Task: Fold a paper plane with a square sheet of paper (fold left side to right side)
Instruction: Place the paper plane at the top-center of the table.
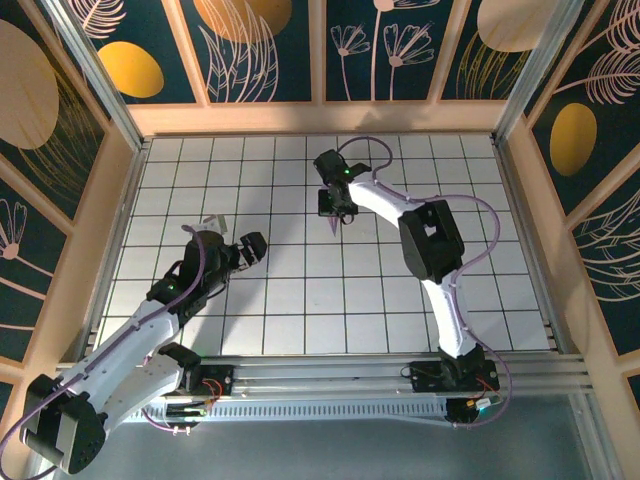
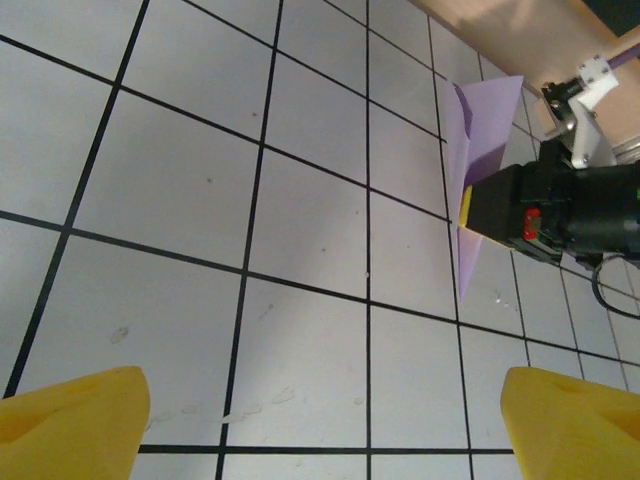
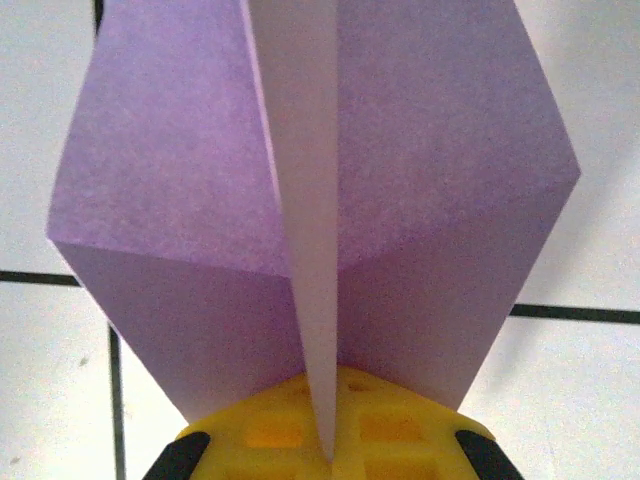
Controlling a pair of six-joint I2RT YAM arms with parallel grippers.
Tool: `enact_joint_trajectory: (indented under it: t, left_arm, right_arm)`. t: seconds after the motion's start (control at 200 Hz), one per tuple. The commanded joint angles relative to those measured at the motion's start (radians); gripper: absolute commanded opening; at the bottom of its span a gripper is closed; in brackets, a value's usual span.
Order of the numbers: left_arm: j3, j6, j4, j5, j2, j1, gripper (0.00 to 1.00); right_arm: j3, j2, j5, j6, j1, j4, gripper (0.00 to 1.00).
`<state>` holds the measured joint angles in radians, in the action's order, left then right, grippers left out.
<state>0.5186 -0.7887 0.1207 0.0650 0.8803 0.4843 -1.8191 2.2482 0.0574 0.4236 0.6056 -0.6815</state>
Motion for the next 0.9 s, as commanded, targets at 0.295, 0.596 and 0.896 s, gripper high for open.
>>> enact_joint_trajectory:
  t: [0.295, 0.596, 0.896]
  left_arm:
    - [-0.002, -0.004, 0.019, -0.003, 0.000, 0.002, 0.91]
    - [0.001, -0.008, 0.014, -0.011, 0.020, 0.002, 0.91]
    - [0.011, -0.008, 0.033, 0.018, 0.020, 0.003, 0.91]
  right_arm:
    - [-0.048, 0.089, -0.008, -0.011, 0.003, -0.054, 0.06]
    - [-0.029, 0.085, -0.005, 0.000, 0.001, -0.038, 0.22]
    - [-0.012, 0.044, 0.056, 0.059, 0.002, -0.053, 0.37]
